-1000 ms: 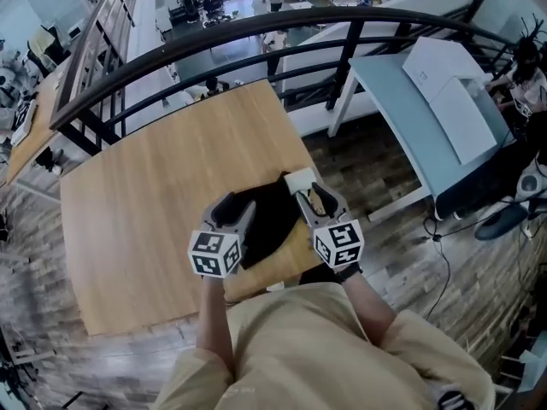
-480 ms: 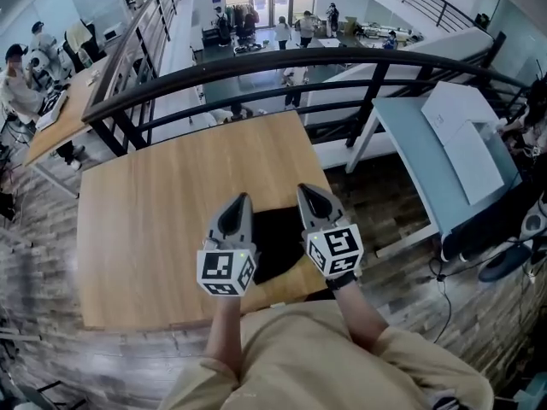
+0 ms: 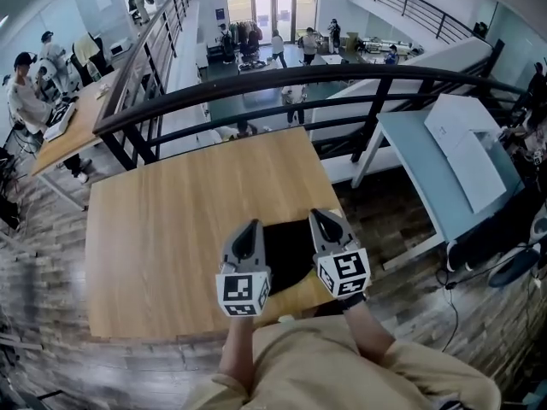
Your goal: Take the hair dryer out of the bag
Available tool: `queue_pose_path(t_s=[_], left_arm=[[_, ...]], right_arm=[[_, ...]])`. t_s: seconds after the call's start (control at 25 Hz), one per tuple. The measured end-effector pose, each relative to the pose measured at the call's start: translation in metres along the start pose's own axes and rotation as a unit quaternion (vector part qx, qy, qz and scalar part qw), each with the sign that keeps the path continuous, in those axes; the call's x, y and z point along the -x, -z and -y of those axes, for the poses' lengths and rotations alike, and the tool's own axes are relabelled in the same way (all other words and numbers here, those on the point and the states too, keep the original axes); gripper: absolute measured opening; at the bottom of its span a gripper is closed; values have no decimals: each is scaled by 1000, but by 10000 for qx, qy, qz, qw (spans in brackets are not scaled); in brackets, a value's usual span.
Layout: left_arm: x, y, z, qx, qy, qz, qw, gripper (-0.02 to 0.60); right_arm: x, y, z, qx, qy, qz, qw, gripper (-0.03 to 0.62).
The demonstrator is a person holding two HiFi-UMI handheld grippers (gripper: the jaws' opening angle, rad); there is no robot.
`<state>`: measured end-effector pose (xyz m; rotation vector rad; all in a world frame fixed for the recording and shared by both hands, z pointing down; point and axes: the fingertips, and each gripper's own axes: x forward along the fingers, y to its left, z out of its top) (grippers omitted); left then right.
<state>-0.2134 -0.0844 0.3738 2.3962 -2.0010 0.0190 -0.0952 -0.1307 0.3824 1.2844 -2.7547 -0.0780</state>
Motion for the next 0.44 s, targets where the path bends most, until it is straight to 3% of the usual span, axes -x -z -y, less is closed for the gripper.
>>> queue_pose_path(t_s=[0.2,0.44], left_arm=[[13,2,-7,-207,-93,61,9997,12],[33,28,-4,-52,-11,-183,9998,12]], right_arm=[[-4,-1,-17,-34,-17,48,10000,14],[0,22,-59,9,-363,-216,9991,14]])
